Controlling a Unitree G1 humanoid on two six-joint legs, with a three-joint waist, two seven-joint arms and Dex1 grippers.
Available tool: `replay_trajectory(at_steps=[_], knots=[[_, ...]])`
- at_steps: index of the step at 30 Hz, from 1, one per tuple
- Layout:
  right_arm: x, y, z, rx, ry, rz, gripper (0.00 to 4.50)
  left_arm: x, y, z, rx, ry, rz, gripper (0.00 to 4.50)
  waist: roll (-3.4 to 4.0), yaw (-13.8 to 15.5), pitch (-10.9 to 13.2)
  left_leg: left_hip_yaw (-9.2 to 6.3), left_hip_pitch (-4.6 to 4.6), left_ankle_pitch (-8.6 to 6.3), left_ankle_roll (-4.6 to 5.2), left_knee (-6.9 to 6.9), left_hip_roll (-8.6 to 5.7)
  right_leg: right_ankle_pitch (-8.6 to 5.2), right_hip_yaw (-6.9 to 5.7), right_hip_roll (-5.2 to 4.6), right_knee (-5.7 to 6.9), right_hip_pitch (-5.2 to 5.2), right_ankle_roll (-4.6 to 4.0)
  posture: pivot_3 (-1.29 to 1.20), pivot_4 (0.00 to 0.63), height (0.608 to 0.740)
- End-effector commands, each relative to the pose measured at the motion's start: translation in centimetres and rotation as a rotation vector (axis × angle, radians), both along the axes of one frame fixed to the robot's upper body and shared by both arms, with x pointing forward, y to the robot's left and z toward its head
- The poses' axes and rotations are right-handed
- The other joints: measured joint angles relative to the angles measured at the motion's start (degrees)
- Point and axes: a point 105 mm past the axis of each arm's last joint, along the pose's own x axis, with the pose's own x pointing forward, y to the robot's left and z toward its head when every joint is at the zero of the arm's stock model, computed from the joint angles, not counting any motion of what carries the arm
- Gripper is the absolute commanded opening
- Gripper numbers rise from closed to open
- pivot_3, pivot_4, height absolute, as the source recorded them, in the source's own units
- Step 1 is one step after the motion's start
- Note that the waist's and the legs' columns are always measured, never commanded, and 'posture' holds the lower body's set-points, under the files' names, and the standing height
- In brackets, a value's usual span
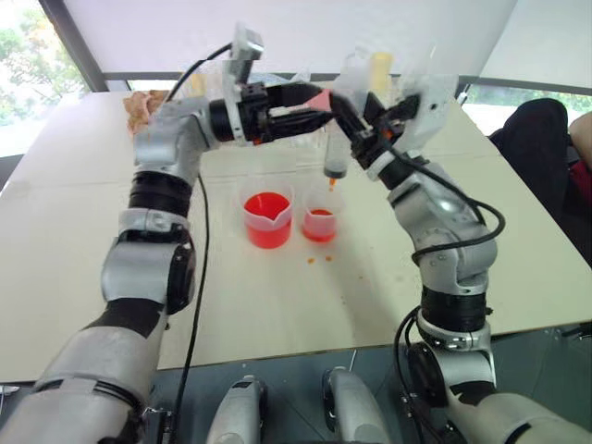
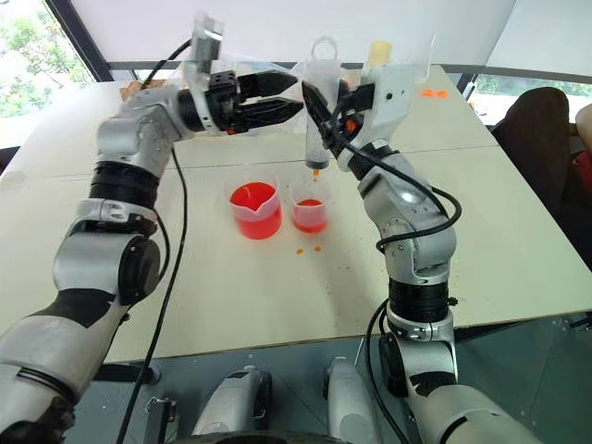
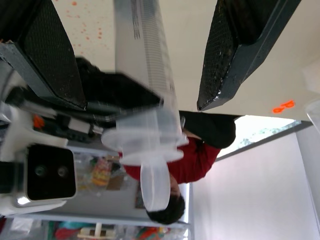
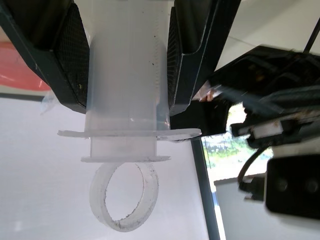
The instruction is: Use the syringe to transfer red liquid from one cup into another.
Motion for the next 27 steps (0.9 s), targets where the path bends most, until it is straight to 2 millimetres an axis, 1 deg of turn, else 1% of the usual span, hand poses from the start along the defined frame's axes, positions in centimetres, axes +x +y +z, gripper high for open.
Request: replay_trajectory(at_steps=[1, 3, 4, 6, 7, 9, 11, 12, 13, 17, 21, 24, 26, 27], knots=[[-0.9, -2.4, 3.6, 0.154, -0.027, 0.025, 1.49, -2.0, 1.7, 0.2, 0.053, -0.046, 0.002, 3.67, 0.01, 0.17, 0.01, -0.01, 0.01, 0.0, 0.0, 0.0, 0.03, 0.0, 0.01, 0.0, 0.04, 0.0, 0.0, 0.0, 0.15, 0.74], [-0.7, -3.8, 4.1, 0.196, 0.017, 0.024, 1.49, -3.2, 2.3, -0.3, 0.082, -0.038, 0.0, 3.67, 0.01, 0.32, 0.01, -0.03, 0.01, 0.0, 0.0, 0.0, 0.15, 0.0, 0.04, -0.04, 0.07, 0.0, -0.01, 0.0, 0.15, 0.74], [-0.1, -5.1, 4.0, 0.197, 0.066, 0.001, 1.49, -4.2, 2.7, -0.9, 0.119, -0.038, -0.005, 3.67, 0.02, 0.5, 0.01, -0.05, 0.01, 0.0, 0.0, 0.01, 0.17, 0.0, 0.04, -0.05, 0.18, 0.0, -0.01, 0.0, 0.15, 0.74], [0.9, -7.7, 3.2, 0.19, 0.198, -0.043, 1.49, -6.4, 3.4, -2.6, 0.206, -0.032, -0.02, 3.67, 0.02, 0.62, 0.01, -0.06, 0.0, 0.0, 0.0, 0.03, 0.15, 0.0, 0.09, -0.11, 0.23, 0.0, -0.01, 0.0, 0.15, 0.74], [1.5, -9.1, 2.3, 0.172, 0.283, -0.083, 1.49, -7.3, 3.7, -3.3, 0.232, -0.017, -0.024, 3.67, 0.02, 0.76, 0.01, -0.06, 0.0, 0.0, 0.0, 0.02, 0.12, 0.0, 0.11, -0.14, 0.22, 0.02, -0.01, 0.0, 0.15, 0.74], [2.5, -11.7, -0.5, 0.143, 0.501, -0.141, 1.49, -9.4, 4.0, -4.4, 0.26, 0.023, -0.031, 3.67, 0.02, 1.02, 0.01, -0.06, 0.0, -0.01, 0.01, 0.02, 0.13, 0.0, 0.12, -0.15, -0.06, 0.07, -0.02, 0.0, 0.15, 0.74], [2.6, -13.8, -4.3, 0.072, 0.725, -0.173, 1.49, -11.4, 4.2, -6.4, 0.318, 0.05, -0.026, 3.67, 0.03, 1.1, 0.0, -0.02, 0.01, -0.01, 0.01, 0.01, 0.16, 0.0, 0.13, -0.12, -0.2, 0.12, -0.03, 0.0, 0.15, 0.74], [2.3, -14.3, -5.9, 0.061, 0.82, -0.16, 1.49, -12.1, 4.2, -7.3, 0.343, 0.061, -0.013, 3.67, 0.03, 1.26, 0.0, 0.05, 0.03, -0.05, 0.08, -0.01, 0.17, 0.0, 0.13, -0.12, -0.27, 0.17, -0.04, 0.0, 0.15, 0.74], [2.0, -14.6, -7.1, 0.062, 0.896, -0.146, 1.49, -12.5, 4.3, -8.1, 0.362, 0.069, 0.003, 3.67, 0.03, 1.41, 0.0, 0.08, 0.04, -0.09, 0.15, -0.02, 0.17, -0.01, 0.14, -0.12, -0.29, 0.2, -0.05, 0.0, 0.15, 0.74], [1.7, -14.7, -9.8, 0.072, 1.038, -0.12, 1.49, -12.9, 4.4, -10.0, 0.355, 0.116, 0.069, 3.67, 0.12, 1.36, 0.0, 0.17, 0.05, -0.1, 0.18, 0.0, 0.14, 0.0, 0.16, 0.02, -0.34, 0.2, -0.05, 0.0, 0.15, 0.74], [1.6, -14.7, -11.8, 0.084, 1.126, -0.117, 1.49, -13.2, 4.3, -11.2, 0.336, 0.161, 0.102, 3.67, 0.14, 1.58, -0.01, 0.17, 0.08, -0.1, 0.18, 0.04, 0.12, 0.0, 0.15, 0.05, -0.39, 0.28, -0.04, 0.0, 0.15, 0.74], [1.8, -14.4, -13.0, 0.089, 1.17, -0.114, 1.49, -12.8, 4.7, -11.8, 0.335, 0.171, 0.141, 3.67, 0.14, 1.66, -0.01, 0.17, 0.08, -0.1, 0.18, 0.05, 0.09, 0.0, 0.14, 0.05, -0.44, 0.33, -0.04, 0.0, 0.15, 0.74], [1.9, -14.5, -13.7, 0.092, 1.191, -0.127, 2.55, -12.6, 4.8, -11.9, 0.333, 0.172, 0.155, 3.76, 0.14, 1.7, -0.01, 0.16, 0.08, -0.1, 0.18, 0.05, 0.08, 0.0, 0.13, 0.05, -0.45, 0.34, -0.04, 0.0, 0.15, 0.74], [1.9, -14.5, -13.9, 0.093, 1.198, -0.13, 2.88, -12.5, 4.8, -11.9, 0.331, 0.172, 0.159, 3.76, 0.14, 1.72, -0.01, 0.16, 0.09, -0.1, 0.18, 0.05, 0.08, 0.0, 0.13, 0.05, -0.45, 0.35, -0.04, 0.0, 0.15, 0.74]])
